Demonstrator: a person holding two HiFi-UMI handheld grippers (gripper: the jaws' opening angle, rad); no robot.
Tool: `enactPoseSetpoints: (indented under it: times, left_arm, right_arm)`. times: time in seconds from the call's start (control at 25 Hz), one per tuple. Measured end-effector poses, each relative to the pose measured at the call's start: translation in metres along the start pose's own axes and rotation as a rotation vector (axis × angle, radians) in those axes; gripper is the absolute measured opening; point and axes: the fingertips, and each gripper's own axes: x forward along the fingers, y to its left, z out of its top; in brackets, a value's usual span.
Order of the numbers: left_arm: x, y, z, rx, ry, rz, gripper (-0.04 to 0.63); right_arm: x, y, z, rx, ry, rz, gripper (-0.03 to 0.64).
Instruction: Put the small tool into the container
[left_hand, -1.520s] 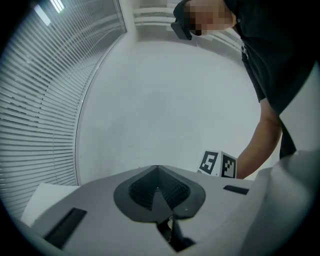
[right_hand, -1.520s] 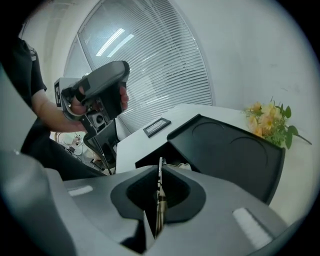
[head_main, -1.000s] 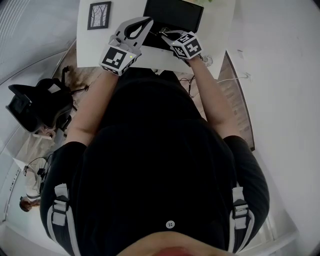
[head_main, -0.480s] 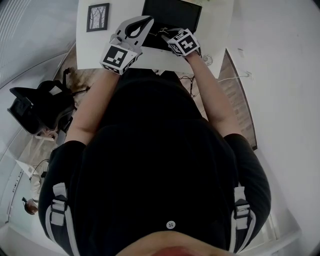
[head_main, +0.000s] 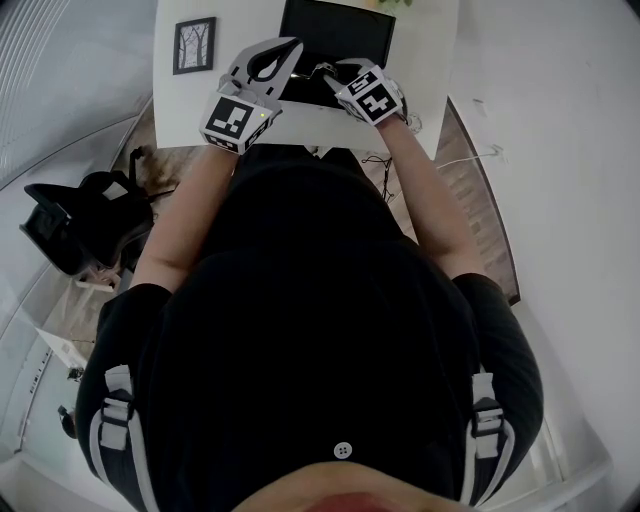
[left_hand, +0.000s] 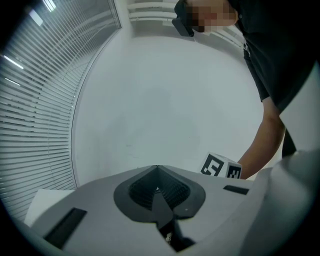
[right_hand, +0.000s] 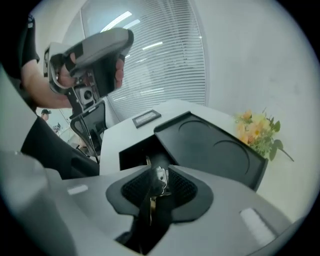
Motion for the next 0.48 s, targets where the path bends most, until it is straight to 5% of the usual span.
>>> enactPoseSetpoints:
  times: [0.48]
  left_arm:
    - [-0.003, -0.004, 0.026, 0.005, -0.046, 0.000, 0.006]
  right_arm:
    - [-0.132, 0.010, 0.127, 0.030, -0.595, -0.025, 0.017]
